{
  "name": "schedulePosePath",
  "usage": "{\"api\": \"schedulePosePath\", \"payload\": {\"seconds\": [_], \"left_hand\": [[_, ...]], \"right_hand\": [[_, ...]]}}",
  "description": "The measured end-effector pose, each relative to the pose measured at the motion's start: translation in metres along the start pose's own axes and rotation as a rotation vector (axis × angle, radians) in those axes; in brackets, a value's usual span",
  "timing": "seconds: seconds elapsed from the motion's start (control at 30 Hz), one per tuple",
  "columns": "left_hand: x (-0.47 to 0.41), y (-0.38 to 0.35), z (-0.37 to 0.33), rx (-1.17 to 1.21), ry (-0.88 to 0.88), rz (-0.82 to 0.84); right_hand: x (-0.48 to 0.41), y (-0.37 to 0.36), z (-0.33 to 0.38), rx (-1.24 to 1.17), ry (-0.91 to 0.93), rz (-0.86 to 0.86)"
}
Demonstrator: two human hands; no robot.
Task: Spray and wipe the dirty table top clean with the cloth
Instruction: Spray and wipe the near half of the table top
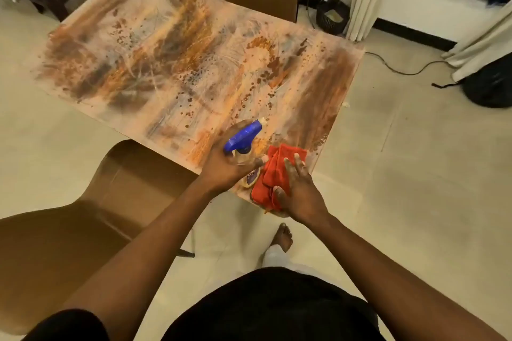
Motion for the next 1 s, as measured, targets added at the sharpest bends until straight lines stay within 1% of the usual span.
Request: {"api": "schedulePosePath", "payload": {"seconds": [0.1, 0.17, 0.23, 0.27, 0.33, 0.43, 0.5, 0.57, 0.67, 0.73, 0.8, 0.87, 0.93, 1.0], "left_hand": [[-0.018, -0.010, 0.000, 0.033, 0.004, 0.056], [-0.024, -0.014, 0.003, 0.062, 0.034, 0.039], [-0.024, -0.012, -0.002, 0.108, 0.023, 0.011], [-0.024, -0.008, -0.005, 0.101, 0.021, 0.005], [-0.024, 0.003, -0.002, 0.118, 0.071, 0.008], [-0.026, 0.023, 0.008, 0.099, 0.137, 0.075], [-0.026, 0.036, 0.013, 0.108, 0.121, 0.099], [-0.026, 0.046, 0.020, 0.057, 0.140, 0.151], [-0.026, 0.055, 0.036, -0.050, 0.266, 0.148], [-0.029, 0.054, 0.043, -0.128, 0.361, 0.200], [-0.030, 0.050, 0.053, -0.224, 0.399, 0.253], [-0.032, 0.045, 0.063, -0.327, 0.377, 0.285], [-0.033, 0.045, 0.073, -0.409, 0.378, 0.276], [-0.034, 0.050, 0.085, -0.425, 0.433, 0.227]], "right_hand": [[-0.029, -0.010, -0.004, 0.089, -0.008, 0.052], [-0.042, -0.024, -0.004, 0.125, -0.007, 0.096], [-0.051, -0.041, -0.005, 0.136, -0.045, 0.126], [-0.055, -0.049, -0.006, 0.141, -0.062, 0.117], [-0.057, -0.065, -0.005, 0.196, -0.068, 0.097], [-0.056, -0.078, -0.011, 0.231, -0.041, 0.053], [-0.054, -0.078, -0.022, 0.273, -0.006, 0.044], [-0.056, -0.071, -0.035, 0.364, 0.056, 0.053], [-0.062, -0.047, -0.058, 0.449, 0.147, 0.109], [-0.075, -0.027, -0.068, 0.471, 0.151, 0.135], [-0.096, -0.005, -0.071, 0.453, 0.099, 0.121], [-0.124, 0.015, -0.071, 0.419, 0.009, 0.080], [-0.157, 0.033, -0.068, 0.331, -0.108, 0.061], [-0.186, 0.042, -0.060, 0.246, -0.191, 0.065]]}}
Point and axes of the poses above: each hand's wrist, its own x-axis away from the middle knuckle, its own y-axis out of the back of the hand, z = x × y, the point moved 3 cm from there along -x, towards the middle knuckle, and after that the axes turned 1 degree about -x, right-handed, at the moved point
